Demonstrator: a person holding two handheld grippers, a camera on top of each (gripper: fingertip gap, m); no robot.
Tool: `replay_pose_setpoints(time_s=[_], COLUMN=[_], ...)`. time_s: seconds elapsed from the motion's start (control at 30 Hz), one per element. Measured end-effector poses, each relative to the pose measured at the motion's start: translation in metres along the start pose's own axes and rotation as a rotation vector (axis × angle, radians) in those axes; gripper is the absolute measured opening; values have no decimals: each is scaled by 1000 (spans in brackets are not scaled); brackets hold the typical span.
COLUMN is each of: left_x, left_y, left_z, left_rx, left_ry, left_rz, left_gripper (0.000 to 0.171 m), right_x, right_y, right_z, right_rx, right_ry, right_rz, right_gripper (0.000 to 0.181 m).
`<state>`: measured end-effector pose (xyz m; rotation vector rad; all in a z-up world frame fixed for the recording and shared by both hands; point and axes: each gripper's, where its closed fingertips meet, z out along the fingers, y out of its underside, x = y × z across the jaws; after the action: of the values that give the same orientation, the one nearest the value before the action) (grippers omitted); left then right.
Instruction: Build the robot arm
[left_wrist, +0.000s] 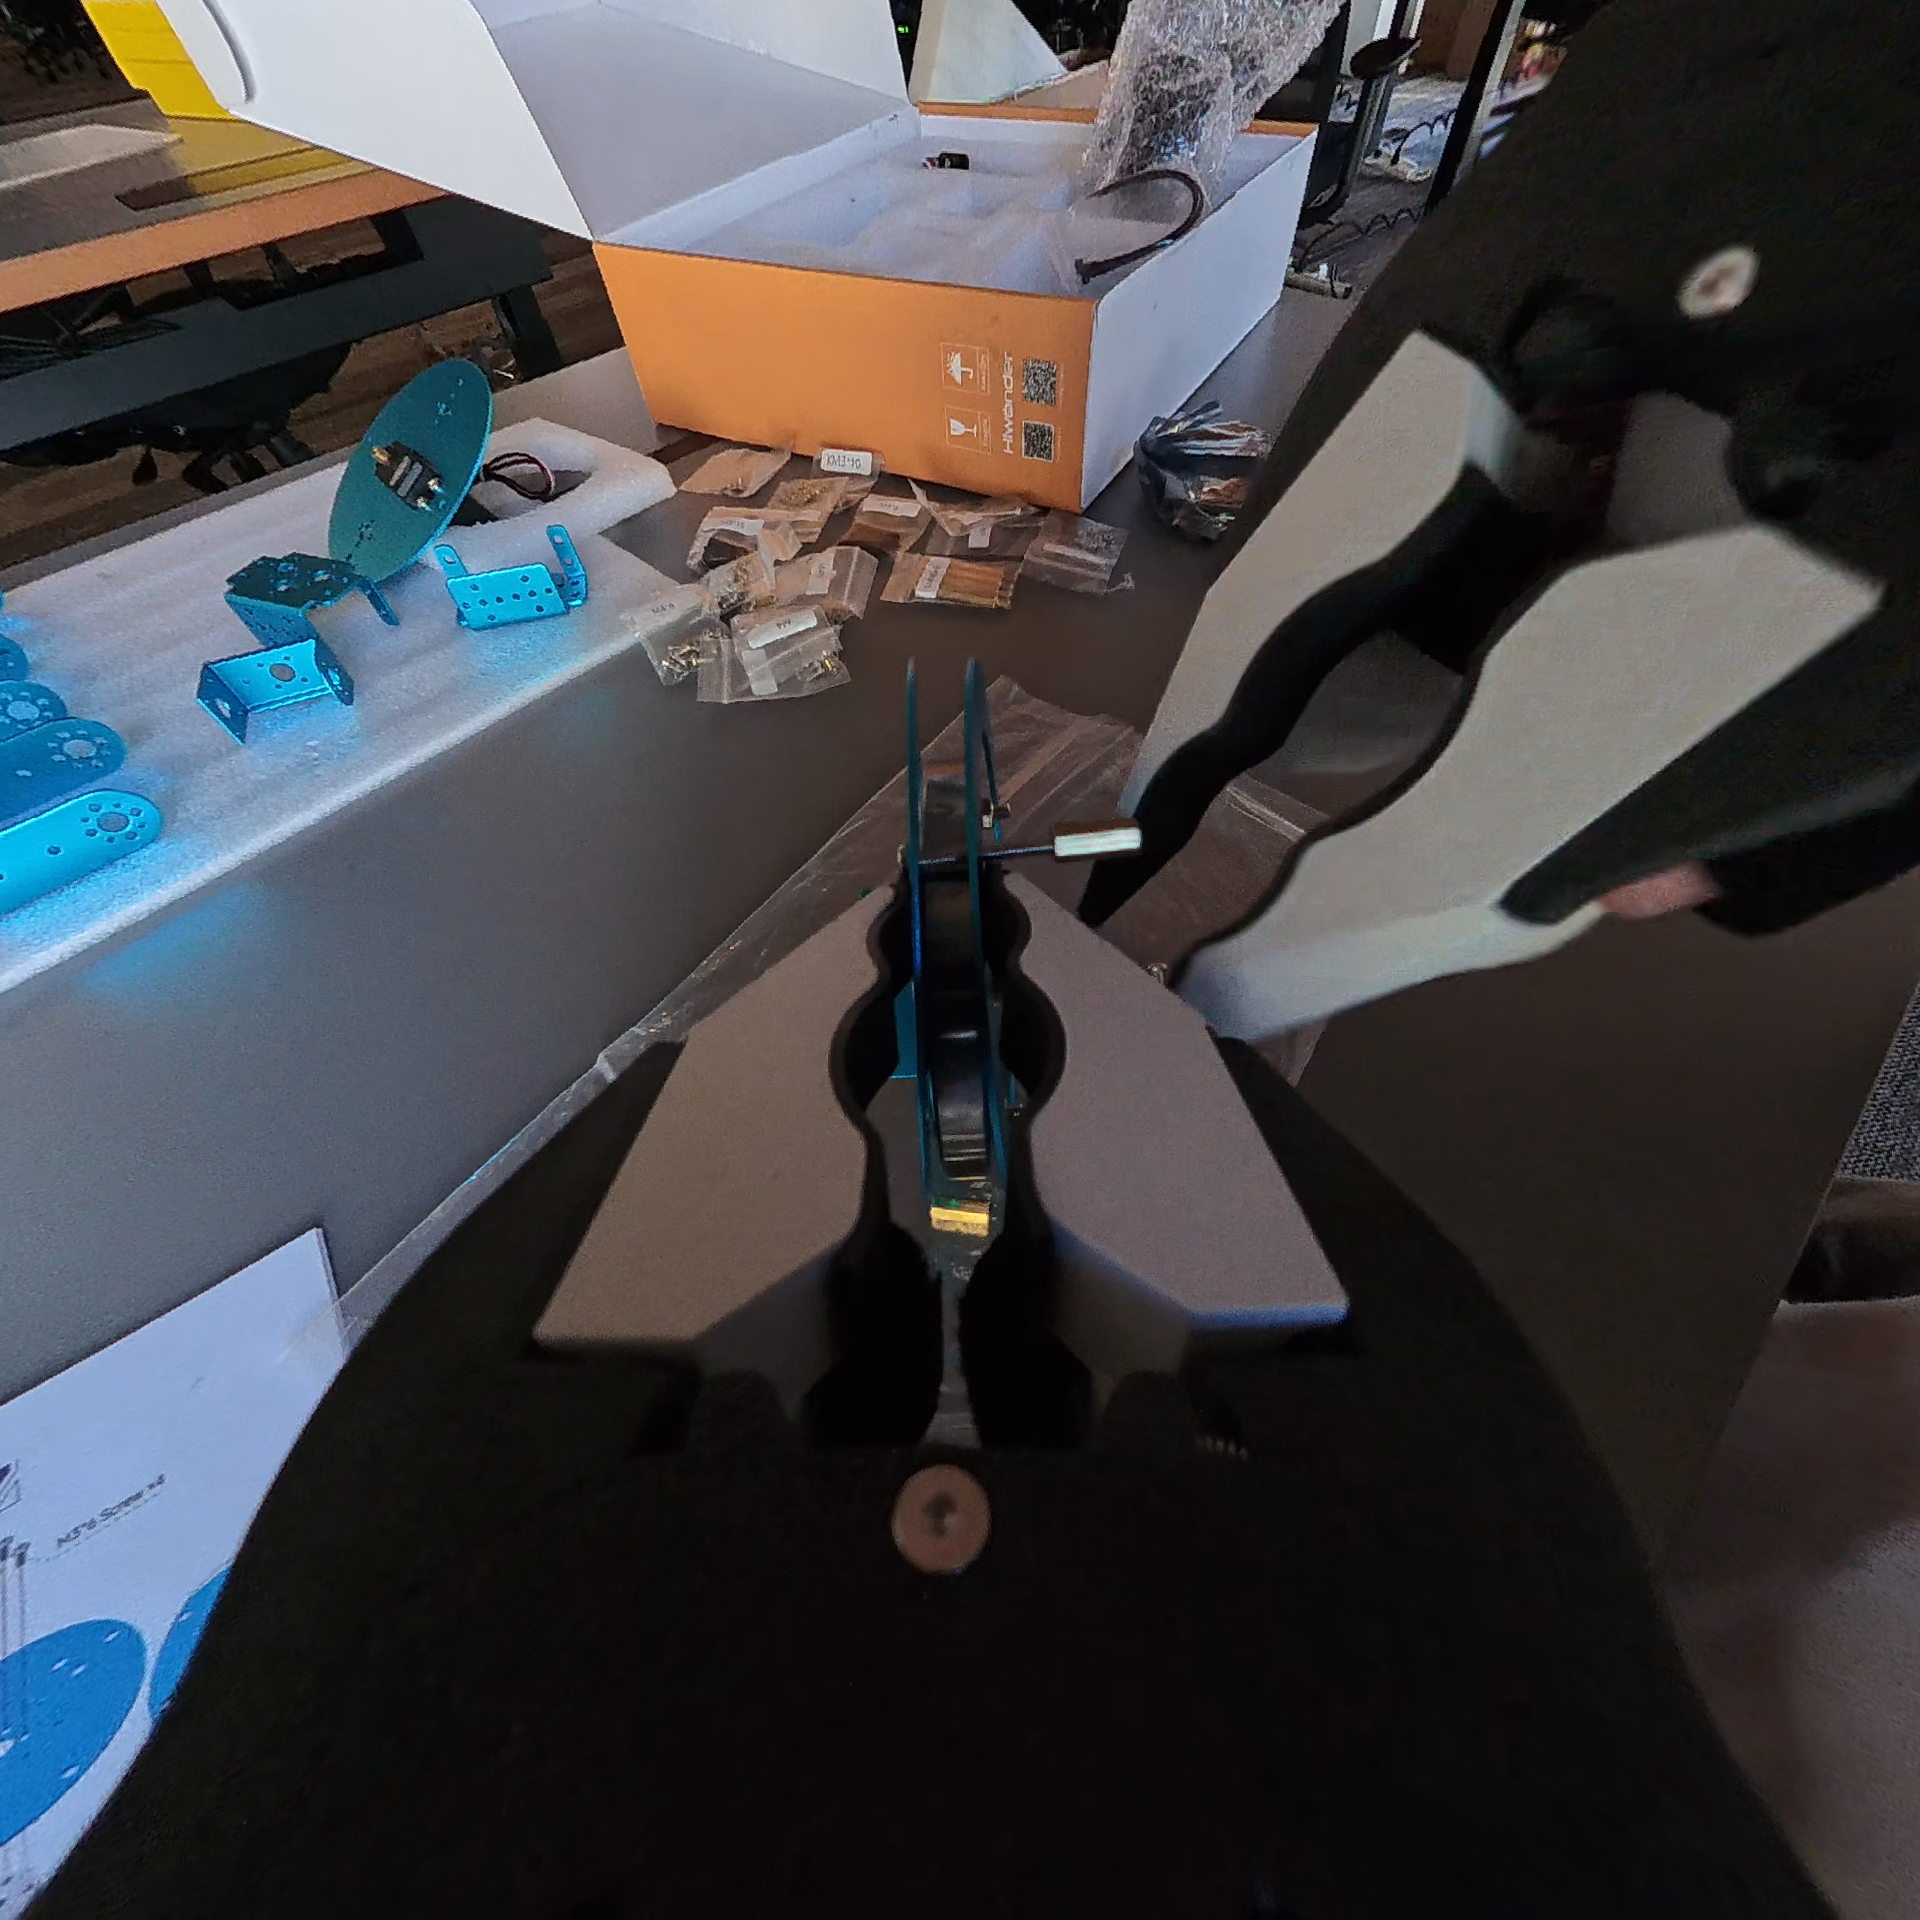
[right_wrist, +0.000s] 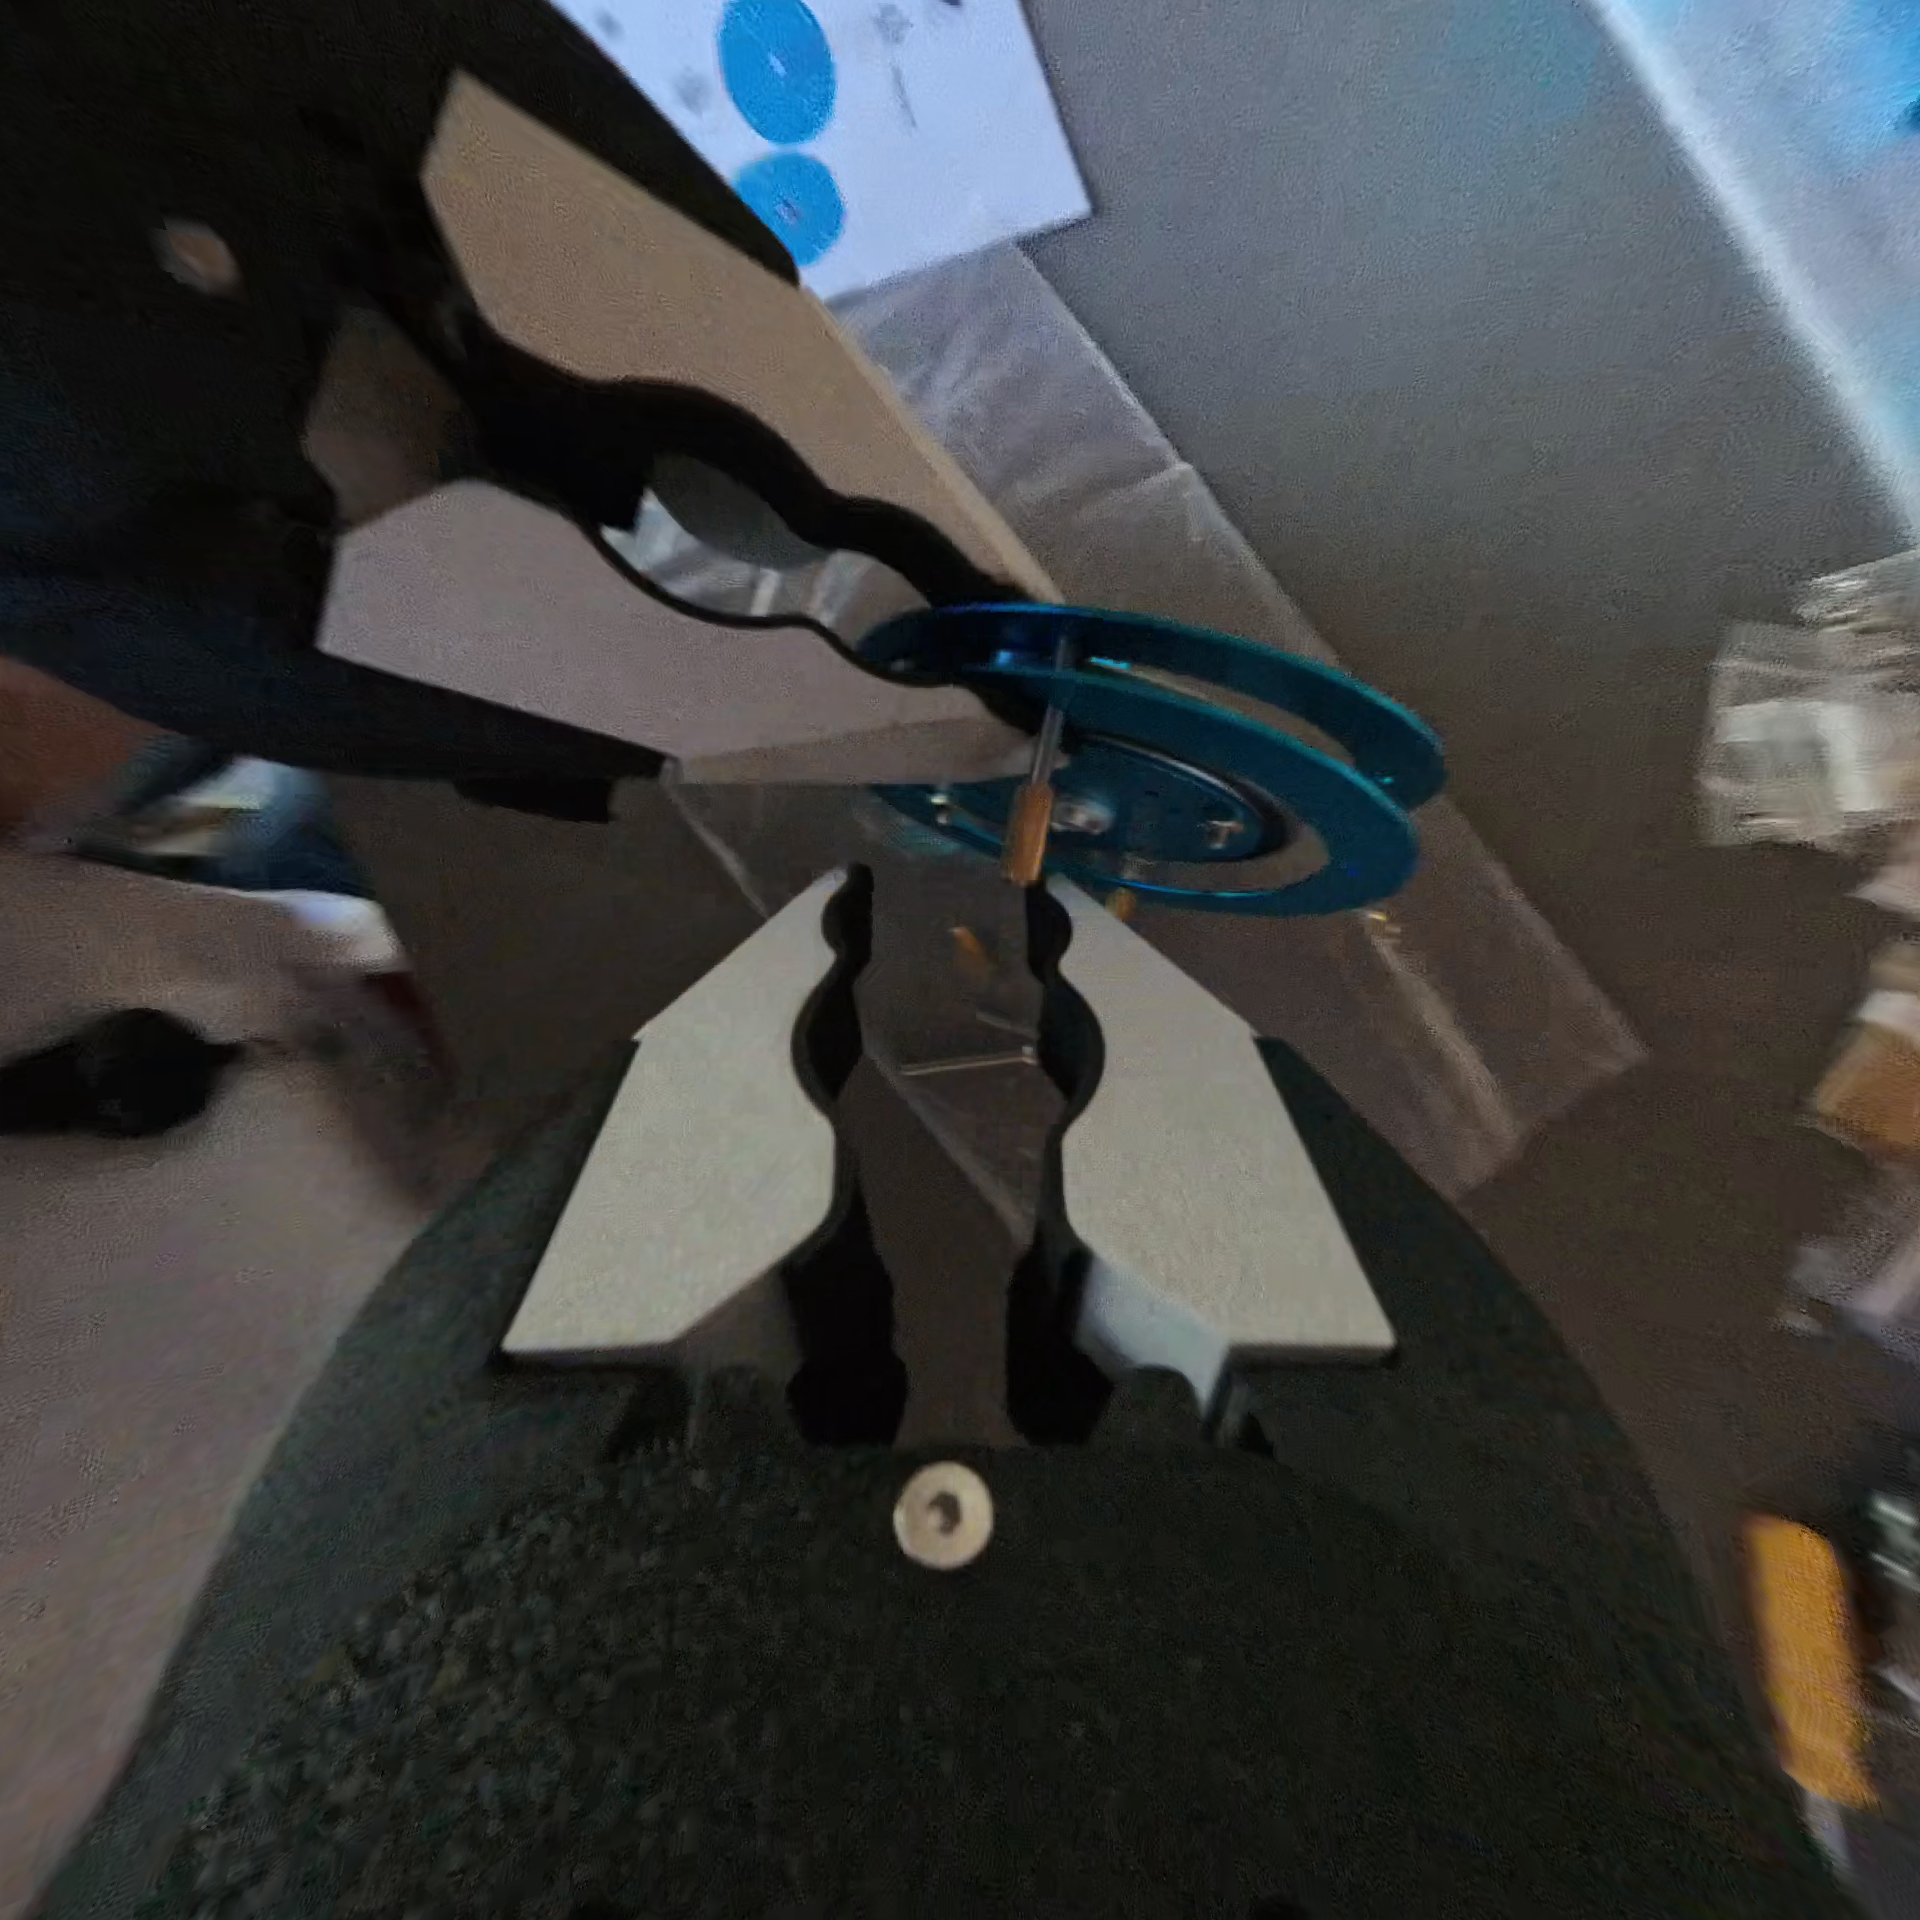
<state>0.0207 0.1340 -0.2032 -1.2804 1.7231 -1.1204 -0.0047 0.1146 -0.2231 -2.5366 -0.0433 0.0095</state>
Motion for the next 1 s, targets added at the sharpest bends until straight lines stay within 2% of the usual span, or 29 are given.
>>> replay_pose_setpoints(time_s=[0.07,0.13,0.17,0.27,0.3,0.33,0.4,0.5,0.57,0.63,0.7,0.83,1.0], left_x=[0,1,2,5,5,4,3,-2,-3,-2,-3,-2,-2], left_y=[1,1,1,0,0,0,0,0,0,0,0,1,1], left_z=[-1,-2,-2,0,1,1,1,0,1,1,0,0,-1], left_rx=[-3,5,11,18,15,13,12,5,5,7,8,-7,-12], left_ry=[2,1,6,14,7,2,21,12,12,16,23,14,2], left_rz=[-1,13,18,15,18,15,-6,-8,-13,-16,-24,-16,-19], left_gripper=[12,12,12,12,12,12,12,12,12,12,12,12,12], right_x=[17,17,10,-33,-35,-27,-16,-20,-12,1,11,17,13], right_y=[-1,2,4,-3,-6,-7,-2,-8,-8,-14,-14,-6,-16], right_z=[-2,0,5,7,4,5,5,-12,-21,-29,-31,-17,-9], right_rx=[-47,-73,-72,-1,12,33,51,101,136,232,323,277,260], right_ry=[223,241,152,-458,-593,-622,-548,-467,-282,-74,124,451,621], right_rz=[-152,-199,-148,290,414,471,417,307,161,23,-107,-325,-474], right_gripper=[2,0,0,0,0,0,0,0,8,26,32,37,28])
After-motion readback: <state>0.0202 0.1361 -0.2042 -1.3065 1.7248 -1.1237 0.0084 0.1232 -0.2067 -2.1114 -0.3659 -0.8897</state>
